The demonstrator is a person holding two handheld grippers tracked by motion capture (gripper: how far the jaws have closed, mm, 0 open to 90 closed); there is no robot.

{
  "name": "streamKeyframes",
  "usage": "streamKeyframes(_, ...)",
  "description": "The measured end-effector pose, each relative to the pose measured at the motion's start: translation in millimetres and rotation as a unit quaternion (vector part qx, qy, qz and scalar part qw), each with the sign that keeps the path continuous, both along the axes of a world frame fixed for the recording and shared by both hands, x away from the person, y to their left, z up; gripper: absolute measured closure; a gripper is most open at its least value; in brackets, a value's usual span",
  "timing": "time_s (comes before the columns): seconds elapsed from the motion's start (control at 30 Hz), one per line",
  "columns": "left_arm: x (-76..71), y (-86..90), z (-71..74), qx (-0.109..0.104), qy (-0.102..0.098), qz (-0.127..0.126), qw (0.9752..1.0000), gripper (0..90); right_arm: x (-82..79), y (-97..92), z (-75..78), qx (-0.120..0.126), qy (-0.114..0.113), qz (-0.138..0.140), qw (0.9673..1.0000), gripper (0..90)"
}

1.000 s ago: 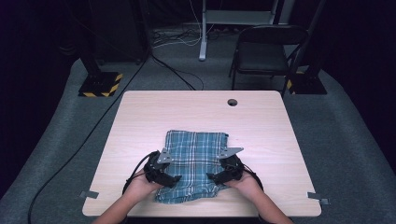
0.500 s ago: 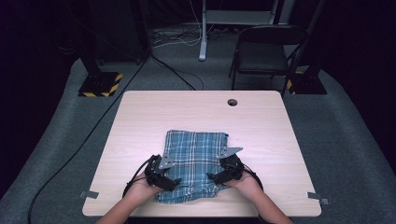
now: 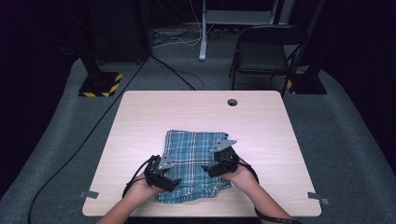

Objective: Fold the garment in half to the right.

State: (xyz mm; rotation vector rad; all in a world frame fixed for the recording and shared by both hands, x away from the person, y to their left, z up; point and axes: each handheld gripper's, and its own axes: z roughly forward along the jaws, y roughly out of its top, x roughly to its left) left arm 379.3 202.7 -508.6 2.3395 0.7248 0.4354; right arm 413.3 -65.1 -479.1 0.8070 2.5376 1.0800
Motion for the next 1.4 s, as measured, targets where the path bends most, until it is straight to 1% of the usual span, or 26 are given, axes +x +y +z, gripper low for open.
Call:
streamKeyframes(0.07, 0.0, 0.3, -0.1, -0.001, 0.0, 0.0, 1.0, 6.4, 6.7, 1.2, -0.9, 0.008, 0.007, -0.007, 0.9999, 13.7)
streamKeyframes(0.17, 0.0, 1.0, 1.1, -0.004, 0.002, 0.0, 1.0, 6.3, 13.4, 1.5, -1.4, 0.011, 0.012, -0.019, 0.9997, 13.7)
streamKeyframes(0.27, 0.1, 3.1, 2.4, -0.008, 0.006, -0.003, 0.9999, 6.3, 16.3, -1.2, 0.0, 0.015, 0.016, -0.024, 0.9995, 13.7)
streamKeyframes(0.37, 0.3, 5.2, 4.2, -0.013, 0.011, -0.004, 0.9999, 6.3, 15.2, -6.8, 2.5, 0.015, 0.015, -0.026, 0.9994, 13.5)
streamKeyframes(0.5, 0.4, 8.5, 9.0, -0.014, 0.017, -0.002, 0.9997, 6.7, 9.9, -17.3, 5.9, 0.019, 0.018, -0.032, 0.9991, 13.2)
streamKeyframes(0.6, 0.8, 13.0, 15.2, -0.023, 0.012, 0.001, 0.9997, 7.2, 4.5, -24.0, 9.4, 0.026, 0.02, -0.035, 0.9989, 13.0)
streamKeyframes(0.67, 1.8, 17.2, 19.9, -0.035, 0.007, 0.009, 0.9993, 7.2, 1.0, -27.2, 12.3, 0.029, 0.019, -0.034, 0.9988, 12.9)
streamKeyframes(0.8, 4.7, 27.6, 27.8, -0.064, 0.003, 0.028, 0.9975, 7.2, -4.2, -30.7, 19.3, 0.035, 0.016, -0.032, 0.9988, 12.6)
streamKeyframes(0.93, 7.9, 38.4, 32.0, -0.082, -0.002, 0.047, 0.9955, 7.3, -8.5, -34.0, 27.1, 0.043, 0.012, -0.03, 0.9986, 12.4)
streamKeyframes(1.07, 10.8, 47.9, 33.6, -0.09, -0.005, 0.064, 0.9939, 7.3, -10.9, -39.2, 31.2, 0.047, 0.008, -0.032, 0.9983, 12.3)
streamKeyframes(1.17, 13.0, 54.7, 34.2, -0.095, -0.008, 0.074, 0.9927, 7.3, -11.0, -43.9, 30.8, 0.052, 0.008, -0.041, 0.9978, 12.3)
streamKeyframes(1.27, 15.5, 60.8, 33.7, -0.098, -0.01, 0.085, 0.9914, 7.4, -10.2, -48.1, 27.4, 0.06, 0.012, -0.051, 0.9968, 12.3)
streamKeyframes(1.4, 19.3, 68.8, 30.7, -0.1, -0.011, 0.101, 0.9898, 7.5, -9.7, -53.7, 18.9, 0.064, 0.017, -0.064, 0.9958, 12.3)
